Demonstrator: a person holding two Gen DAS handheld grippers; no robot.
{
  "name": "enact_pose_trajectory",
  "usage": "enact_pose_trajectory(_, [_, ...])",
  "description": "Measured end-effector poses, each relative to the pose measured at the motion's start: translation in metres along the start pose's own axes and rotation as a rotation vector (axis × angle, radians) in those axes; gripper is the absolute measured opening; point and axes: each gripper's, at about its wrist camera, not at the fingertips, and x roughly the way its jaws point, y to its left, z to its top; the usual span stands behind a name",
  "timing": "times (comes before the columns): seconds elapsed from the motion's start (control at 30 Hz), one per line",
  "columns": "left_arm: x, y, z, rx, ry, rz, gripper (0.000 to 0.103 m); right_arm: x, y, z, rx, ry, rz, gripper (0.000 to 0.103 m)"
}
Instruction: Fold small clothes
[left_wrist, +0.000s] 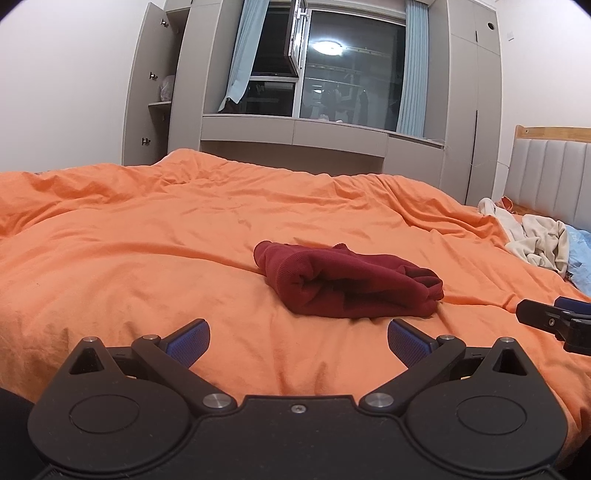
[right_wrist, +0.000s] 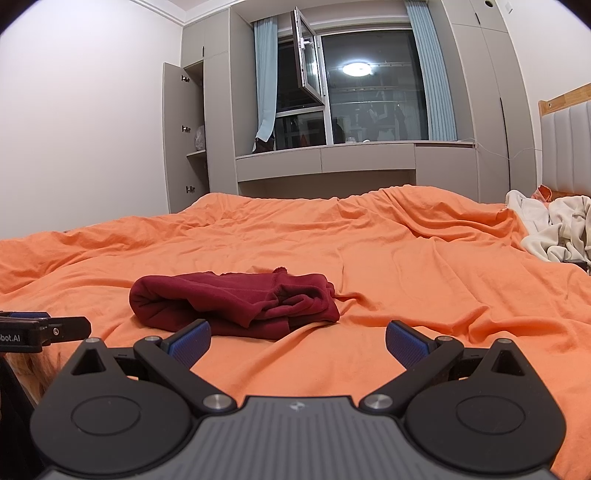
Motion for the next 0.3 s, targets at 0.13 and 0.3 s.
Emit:
enact_pose_trajectory(0.13, [0.0016,0.0004,0.0013,0.000,0.002,-0.004,0.102,0.0016,-0.0008,-0.0007,-0.003,0.007,-0.003,0.103])
enact_pose_trajectory(0.3, [0.0020,0.0006,0.0013,-0.005,0.007,-0.004,0.102,0.0038,-0.0002,-0.0003,-0.006,0.021,-0.009,0.103])
